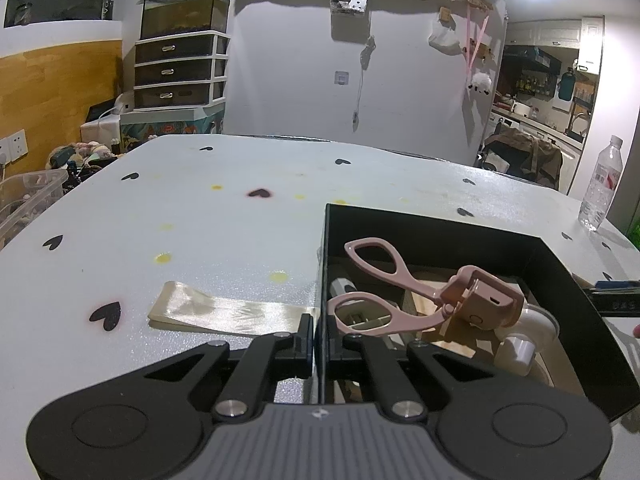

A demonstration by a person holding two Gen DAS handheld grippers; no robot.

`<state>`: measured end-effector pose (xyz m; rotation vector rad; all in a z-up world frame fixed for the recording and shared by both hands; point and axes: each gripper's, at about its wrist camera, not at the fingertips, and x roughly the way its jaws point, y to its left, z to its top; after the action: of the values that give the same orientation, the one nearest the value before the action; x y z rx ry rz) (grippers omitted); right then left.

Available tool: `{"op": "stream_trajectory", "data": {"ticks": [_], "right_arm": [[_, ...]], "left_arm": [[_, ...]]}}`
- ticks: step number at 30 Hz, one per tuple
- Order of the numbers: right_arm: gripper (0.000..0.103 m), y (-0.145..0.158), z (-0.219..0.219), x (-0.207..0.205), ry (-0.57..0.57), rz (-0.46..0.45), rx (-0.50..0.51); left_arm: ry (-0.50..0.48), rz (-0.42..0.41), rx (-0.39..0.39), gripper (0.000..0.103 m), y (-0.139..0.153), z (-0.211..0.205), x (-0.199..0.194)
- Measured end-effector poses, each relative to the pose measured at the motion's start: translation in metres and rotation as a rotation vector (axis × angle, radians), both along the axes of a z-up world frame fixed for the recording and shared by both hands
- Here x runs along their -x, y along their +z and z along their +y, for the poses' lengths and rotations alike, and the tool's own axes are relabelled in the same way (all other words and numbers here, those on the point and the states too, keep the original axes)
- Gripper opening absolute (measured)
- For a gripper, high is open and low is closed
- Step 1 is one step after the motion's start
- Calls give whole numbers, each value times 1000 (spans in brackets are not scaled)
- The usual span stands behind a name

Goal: Organize rigid objects
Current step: 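Grasp the round yellow-rimmed tape measure with the right gripper, then place the tape measure into the black box and open the right gripper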

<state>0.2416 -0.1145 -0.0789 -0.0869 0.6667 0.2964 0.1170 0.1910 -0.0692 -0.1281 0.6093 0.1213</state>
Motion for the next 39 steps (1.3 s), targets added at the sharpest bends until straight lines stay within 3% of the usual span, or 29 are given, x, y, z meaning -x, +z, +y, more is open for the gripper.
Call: {"op": "stream_trajectory", "data": {"ticks": [5,13,19,24,32,39], "right_arm": [[77,-4,4,-4,21,-9,-1],[60,-7,13,-10,62,0,20],[60,-4,6,-3,67,-7,1],[60,22,-6,10,85,-36,-75],[60,70,20,44,373,-11,-205],[60,65,82,57,619,173,-273]], "left_arm": [[0,1,-1,4,0,0,0],[0,5,-3,4,-1,0,-1],[-2,4,-2,4,-2,0,-1],[-10,2,8,5,-5,2,-2],[-22,-7,26,6,-5,9,0],[-58,12,-3,7,-2,9,-1]]}}
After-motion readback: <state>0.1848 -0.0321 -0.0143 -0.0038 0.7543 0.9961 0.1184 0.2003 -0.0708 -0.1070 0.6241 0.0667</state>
